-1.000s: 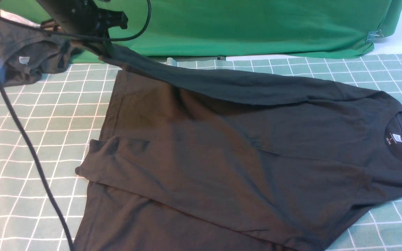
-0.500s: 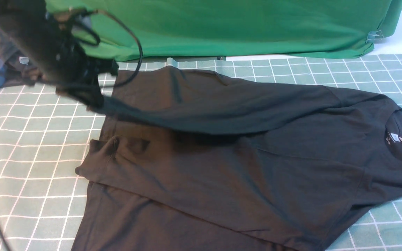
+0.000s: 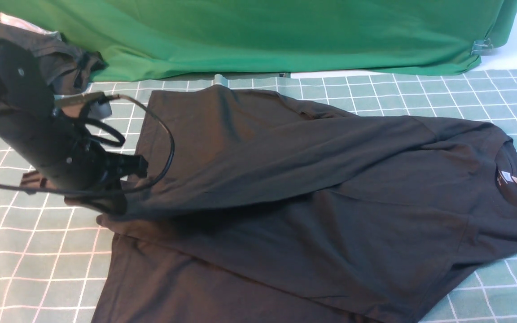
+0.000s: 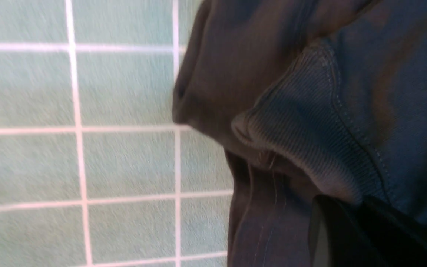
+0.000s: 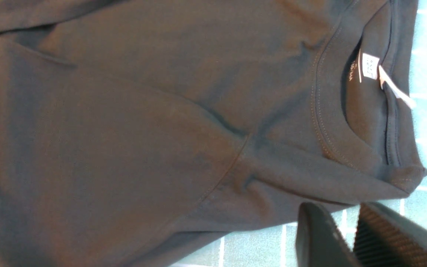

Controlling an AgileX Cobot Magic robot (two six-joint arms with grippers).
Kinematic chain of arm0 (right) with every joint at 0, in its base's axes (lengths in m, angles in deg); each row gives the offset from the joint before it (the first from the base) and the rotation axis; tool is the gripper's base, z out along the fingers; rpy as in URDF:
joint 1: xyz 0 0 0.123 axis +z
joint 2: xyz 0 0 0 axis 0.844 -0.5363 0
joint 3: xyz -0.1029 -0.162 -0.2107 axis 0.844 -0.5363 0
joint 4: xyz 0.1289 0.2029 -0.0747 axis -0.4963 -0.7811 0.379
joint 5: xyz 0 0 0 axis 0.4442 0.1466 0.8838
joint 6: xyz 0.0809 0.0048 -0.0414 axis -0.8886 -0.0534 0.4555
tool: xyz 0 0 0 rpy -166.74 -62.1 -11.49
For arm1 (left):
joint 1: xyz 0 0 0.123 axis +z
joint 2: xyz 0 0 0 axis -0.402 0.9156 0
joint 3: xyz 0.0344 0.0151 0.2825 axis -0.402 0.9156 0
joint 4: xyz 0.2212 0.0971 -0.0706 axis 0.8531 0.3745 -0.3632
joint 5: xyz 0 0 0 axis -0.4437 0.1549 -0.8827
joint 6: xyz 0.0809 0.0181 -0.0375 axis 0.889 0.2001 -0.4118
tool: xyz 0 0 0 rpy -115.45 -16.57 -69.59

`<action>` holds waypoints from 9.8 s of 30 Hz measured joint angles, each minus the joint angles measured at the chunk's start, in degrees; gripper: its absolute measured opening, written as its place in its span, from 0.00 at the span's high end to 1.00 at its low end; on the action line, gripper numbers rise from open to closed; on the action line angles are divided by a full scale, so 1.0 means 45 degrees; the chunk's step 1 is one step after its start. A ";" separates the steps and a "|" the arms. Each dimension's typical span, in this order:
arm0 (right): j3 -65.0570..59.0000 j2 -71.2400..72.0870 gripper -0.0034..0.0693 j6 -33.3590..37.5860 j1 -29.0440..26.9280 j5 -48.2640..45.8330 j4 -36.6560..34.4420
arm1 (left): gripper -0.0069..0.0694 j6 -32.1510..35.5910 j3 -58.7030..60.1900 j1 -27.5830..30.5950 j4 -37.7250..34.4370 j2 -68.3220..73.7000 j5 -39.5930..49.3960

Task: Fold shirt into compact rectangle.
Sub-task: 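Fold the left side of the dark shirt inward over its body with the left gripper, then grasp the near edge of the shirt at its hem and shoulder corners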

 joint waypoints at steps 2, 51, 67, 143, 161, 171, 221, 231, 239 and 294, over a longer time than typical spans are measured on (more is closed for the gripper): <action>0.0000 0.0000 0.74 0.0000 0.0000 0.0000 0.0000 | 0.89 0.0000 0.0111 0.0000 -0.0078 0.0000 0.0030; 1.7622 -1.4829 0.37 0.4806 0.1480 -0.3000 -0.2951 | 0.90 0.0894 0.0124 0.0000 -0.1343 -0.3204 0.1083; 1.9797 -1.7846 0.27 0.5147 0.2761 -0.2988 -0.2925 | 0.90 0.0905 0.0124 0.0000 -0.1396 -0.3204 0.1013; 0.4176 -0.2844 0.82 0.3543 0.1692 -0.5338 -0.3498 | 0.90 -0.3193 0.5181 -0.3684 0.1884 -0.4630 -0.0571; -0.1024 -0.5132 0.30 0.2762 0.6604 0.2270 -0.1791 | 0.89 -0.3193 0.5181 -0.3684 0.1919 -0.5637 -0.0697; -0.1024 -0.5842 0.83 0.2361 0.6604 0.2972 -0.1722 | 0.89 -0.2986 0.5181 -0.3684 0.1919 -0.5728 -0.0694; 0.0216 -0.3365 0.49 -0.1664 0.1663 0.0473 0.1565 | 0.89 -0.2666 0.5181 -0.3684 0.1597 -0.5780 -0.0363; 0.1504 -0.5627 0.29 0.0683 0.0769 0.0645 0.0449 | 0.89 -0.2631 0.5181 -0.3684 0.1506 -0.5780 -0.0407; 0.1771 -0.7457 0.29 0.0880 0.0769 0.0585 0.0449 | 0.89 -0.2631 0.5181 -0.3684 0.1343 -0.5780 -0.0354; 0.1614 -0.0102 0.88 0.0682 -0.0745 -0.3210 0.0025 | 0.79 -0.4129 0.5550 -0.3684 0.2050 -0.5794 -0.0501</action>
